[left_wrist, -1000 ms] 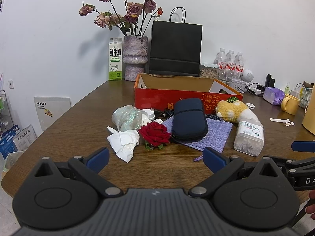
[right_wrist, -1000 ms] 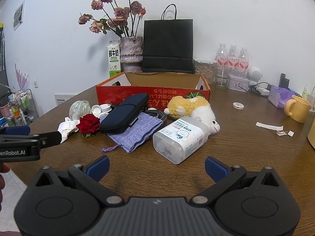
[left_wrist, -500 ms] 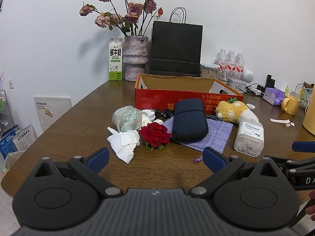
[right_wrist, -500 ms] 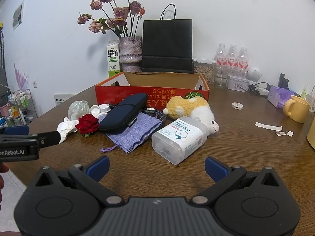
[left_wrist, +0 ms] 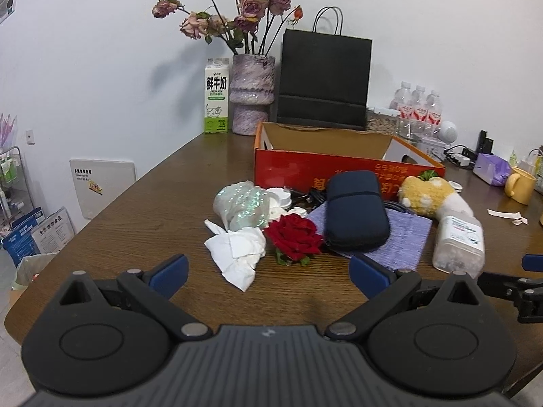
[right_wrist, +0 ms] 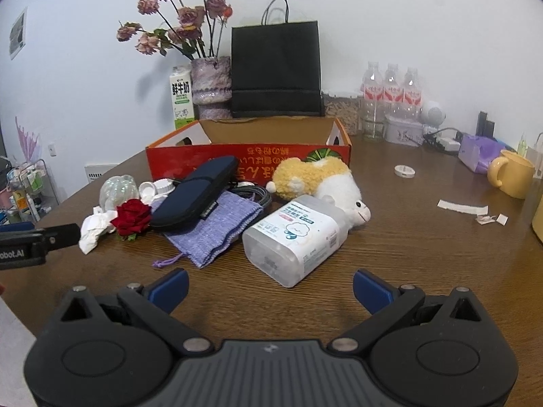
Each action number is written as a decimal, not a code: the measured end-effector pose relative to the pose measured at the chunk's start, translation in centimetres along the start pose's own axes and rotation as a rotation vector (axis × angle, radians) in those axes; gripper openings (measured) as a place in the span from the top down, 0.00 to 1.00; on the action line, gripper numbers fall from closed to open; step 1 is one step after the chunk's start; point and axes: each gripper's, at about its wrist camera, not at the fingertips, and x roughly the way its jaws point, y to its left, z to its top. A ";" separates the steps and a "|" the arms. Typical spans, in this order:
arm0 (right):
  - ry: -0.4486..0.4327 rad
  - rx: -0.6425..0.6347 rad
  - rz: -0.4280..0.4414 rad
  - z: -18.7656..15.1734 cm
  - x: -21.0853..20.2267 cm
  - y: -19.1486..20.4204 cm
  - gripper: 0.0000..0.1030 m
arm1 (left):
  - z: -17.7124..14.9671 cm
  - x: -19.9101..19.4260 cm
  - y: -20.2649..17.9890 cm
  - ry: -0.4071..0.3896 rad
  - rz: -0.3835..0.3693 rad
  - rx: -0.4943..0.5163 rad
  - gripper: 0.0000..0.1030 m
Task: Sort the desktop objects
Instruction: 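Move both tools toward the items on the table, then grasp the white tissue with the left gripper while the right gripper grasps the cotton-swab container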
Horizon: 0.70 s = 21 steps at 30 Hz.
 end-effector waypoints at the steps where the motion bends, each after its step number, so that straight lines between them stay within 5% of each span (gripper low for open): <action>1: 0.007 0.002 0.001 0.1 0.4 -0.1 0.00 | 0.1 0.4 0.1 0.007 0.003 0.000 0.00; 14: 0.058 0.001 -0.068 2.5 5.1 0.3 0.00 | 1.7 5.4 2.6 0.087 0.078 0.014 0.00; 21: 0.083 0.029 -0.168 4.2 7.9 1.0 0.00 | 2.0 7.3 3.3 0.120 0.079 0.054 0.16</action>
